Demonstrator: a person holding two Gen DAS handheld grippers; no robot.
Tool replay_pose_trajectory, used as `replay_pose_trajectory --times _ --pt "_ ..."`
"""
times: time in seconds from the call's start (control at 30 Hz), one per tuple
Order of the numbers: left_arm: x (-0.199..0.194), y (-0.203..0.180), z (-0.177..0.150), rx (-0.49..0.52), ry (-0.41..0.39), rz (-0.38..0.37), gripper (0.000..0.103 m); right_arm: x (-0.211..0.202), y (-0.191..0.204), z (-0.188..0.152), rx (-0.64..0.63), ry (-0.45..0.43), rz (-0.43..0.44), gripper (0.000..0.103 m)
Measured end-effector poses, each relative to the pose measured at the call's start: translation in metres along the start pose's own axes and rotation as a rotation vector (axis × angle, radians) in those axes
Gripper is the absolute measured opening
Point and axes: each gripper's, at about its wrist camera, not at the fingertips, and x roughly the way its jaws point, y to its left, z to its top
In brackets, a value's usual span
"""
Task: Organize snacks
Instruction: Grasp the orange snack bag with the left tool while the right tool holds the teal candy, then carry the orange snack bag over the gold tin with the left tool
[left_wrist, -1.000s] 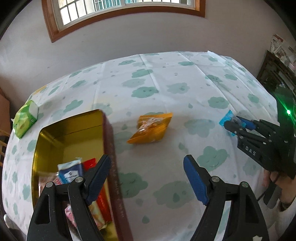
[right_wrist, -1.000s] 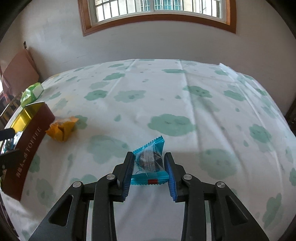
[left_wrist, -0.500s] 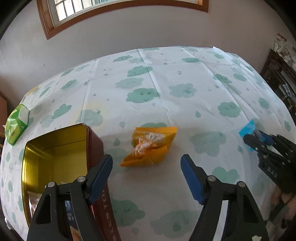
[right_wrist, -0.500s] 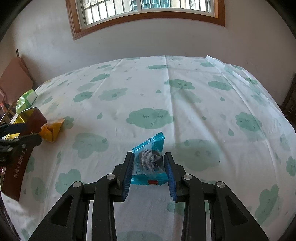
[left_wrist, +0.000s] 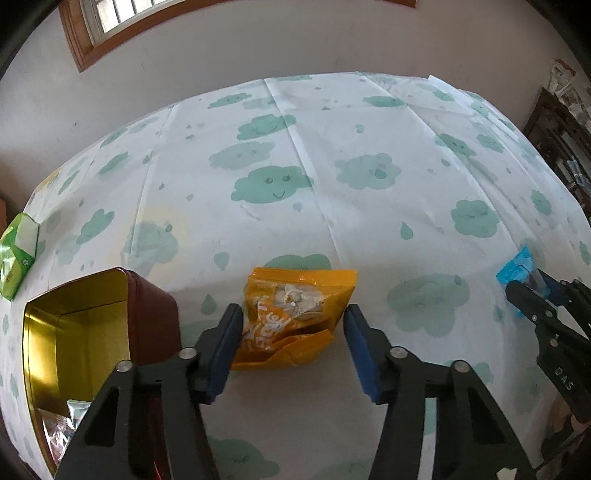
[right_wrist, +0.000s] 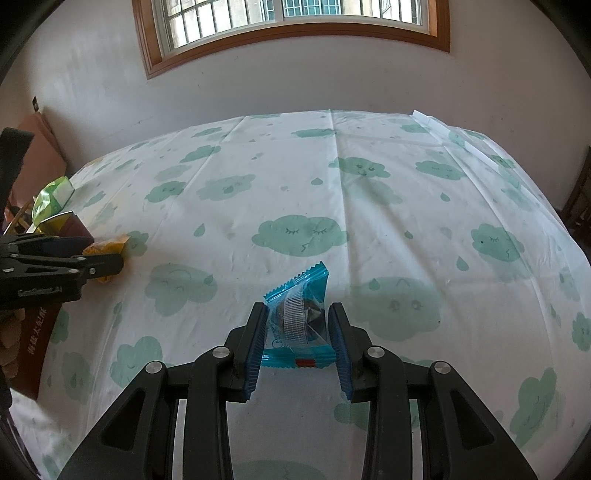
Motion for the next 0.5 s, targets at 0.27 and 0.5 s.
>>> replay_pose_trajectory --times 0.27,0.5 --pt "-0.003 -0.001 -0.007 -0.002 0.009 0.013 0.038 0.001 0.0 0.0 -0.003 0.001 -0.002 0.036" --pt "-0.018 -0.007 -0.025 -0.001 0.016 0.004 0.037 0.002 0.001 0.0 -0.014 0.002 -0.011 0.037"
